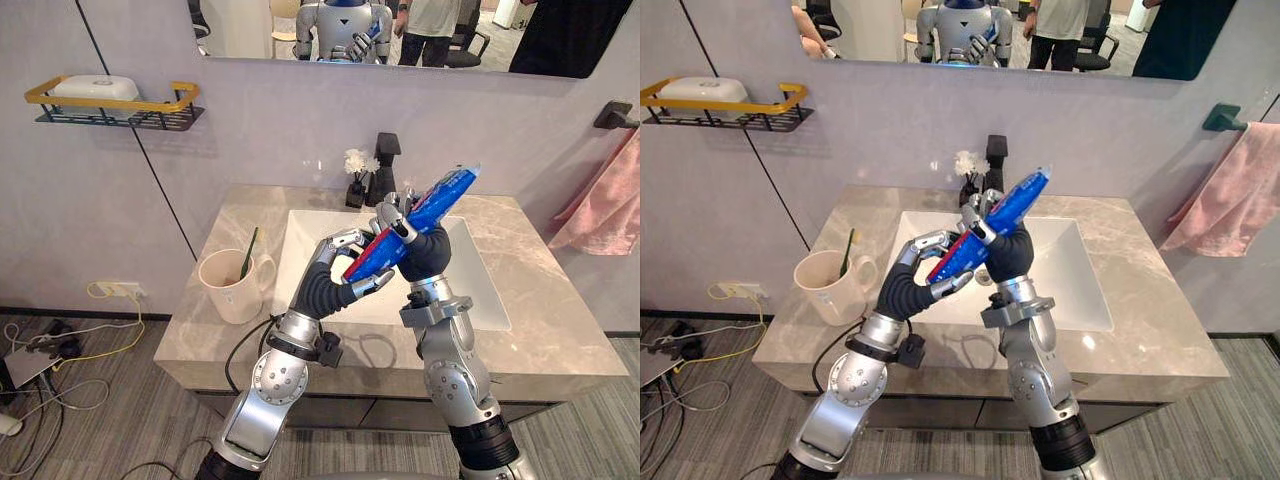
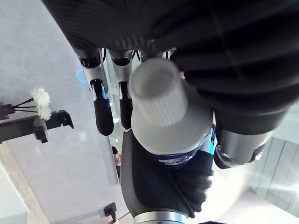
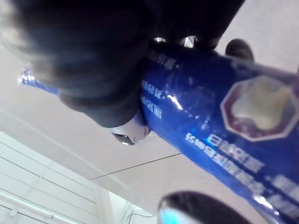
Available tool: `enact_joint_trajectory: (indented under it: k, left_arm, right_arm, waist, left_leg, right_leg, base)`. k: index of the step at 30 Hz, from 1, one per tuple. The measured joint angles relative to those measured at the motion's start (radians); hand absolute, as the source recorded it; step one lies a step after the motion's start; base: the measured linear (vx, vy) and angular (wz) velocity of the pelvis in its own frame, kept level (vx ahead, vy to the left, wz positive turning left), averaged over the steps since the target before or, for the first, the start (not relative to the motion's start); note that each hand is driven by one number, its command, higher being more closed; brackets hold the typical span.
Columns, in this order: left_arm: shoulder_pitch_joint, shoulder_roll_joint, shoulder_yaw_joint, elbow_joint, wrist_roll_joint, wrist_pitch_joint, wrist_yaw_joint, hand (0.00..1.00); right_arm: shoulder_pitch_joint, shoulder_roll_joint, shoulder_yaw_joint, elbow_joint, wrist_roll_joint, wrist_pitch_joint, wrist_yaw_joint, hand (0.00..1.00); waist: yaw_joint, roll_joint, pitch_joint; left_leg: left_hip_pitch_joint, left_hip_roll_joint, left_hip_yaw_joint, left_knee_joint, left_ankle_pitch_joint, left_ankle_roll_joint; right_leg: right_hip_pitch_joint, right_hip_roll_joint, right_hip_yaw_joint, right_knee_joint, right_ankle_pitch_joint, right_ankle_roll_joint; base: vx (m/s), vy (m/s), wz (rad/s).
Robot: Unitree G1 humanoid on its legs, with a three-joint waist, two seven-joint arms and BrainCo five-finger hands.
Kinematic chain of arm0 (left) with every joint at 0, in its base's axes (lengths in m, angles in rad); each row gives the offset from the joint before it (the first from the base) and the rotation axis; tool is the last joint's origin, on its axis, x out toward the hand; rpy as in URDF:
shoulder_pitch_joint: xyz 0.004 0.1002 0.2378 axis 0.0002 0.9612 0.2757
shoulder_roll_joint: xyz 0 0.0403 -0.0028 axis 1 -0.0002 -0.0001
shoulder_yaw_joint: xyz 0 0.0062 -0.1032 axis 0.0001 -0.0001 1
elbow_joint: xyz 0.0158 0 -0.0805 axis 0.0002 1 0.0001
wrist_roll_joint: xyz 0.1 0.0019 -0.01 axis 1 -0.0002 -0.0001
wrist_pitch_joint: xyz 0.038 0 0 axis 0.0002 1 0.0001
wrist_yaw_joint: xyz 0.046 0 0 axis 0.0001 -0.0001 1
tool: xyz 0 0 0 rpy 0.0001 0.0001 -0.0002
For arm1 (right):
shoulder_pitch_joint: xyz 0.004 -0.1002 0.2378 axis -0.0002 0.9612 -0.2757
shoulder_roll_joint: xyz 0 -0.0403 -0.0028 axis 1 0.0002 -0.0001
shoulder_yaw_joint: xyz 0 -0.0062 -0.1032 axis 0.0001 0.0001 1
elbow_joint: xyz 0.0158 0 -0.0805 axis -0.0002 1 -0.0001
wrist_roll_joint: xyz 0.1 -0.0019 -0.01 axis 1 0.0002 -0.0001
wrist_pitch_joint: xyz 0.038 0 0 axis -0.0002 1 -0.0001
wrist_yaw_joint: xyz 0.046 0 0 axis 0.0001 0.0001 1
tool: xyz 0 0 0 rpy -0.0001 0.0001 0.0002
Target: Organize washtable
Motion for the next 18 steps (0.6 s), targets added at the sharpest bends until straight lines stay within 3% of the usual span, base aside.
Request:
enact_joint_trajectory:
  k: [4,9,18]
  left_arm:
    - [-0.006,0.022,0.048,-0.06,-0.002,0.002,-0.004,0.0]
    - [-0.039,0.022,0.234,-0.284,-0.01,-0.075,0.045,0.0]
    - [0.094,-0.021,0.536,-0.275,-0.052,-0.082,0.113,0.0]
  right_arm:
    - [0.0,0.002,-0.003,0.002,-0.001,0.001,0.01,1.0]
    - [0.011,-0.029,-0.088,0.054,-0.018,0.015,-0.003,1.0]
    - [0.022,-0.029,-0.156,0.044,-0.046,0.015,-0.003,1.0]
  waist:
    - [0.001,0.0,0.0]
    - [0.005,0.002,0.001]
    - [0.01,0.003,0.002]
  left_leg:
    - [0.0,-0.001,-0.006,0.0,0.0,0.0]
    - [0.0,-0.006,-0.011,0.0,0.0,0.0]
    - [0.0,-0.007,-0.013,-0.007,0.002,0.002]
  right_leg:
    - [0.004,0.0,-0.007,0.0,0.0,0.0]
    - [0.006,-0.004,-0.012,-0.001,-0.001,0.0]
    - [0.005,-0.004,-0.016,-0.003,-0.001,0.0]
  base:
    - [-0.01,-0.006,0.04]
    - [-0.01,-0.004,0.01]
    - [0.0,-0.002,0.0]
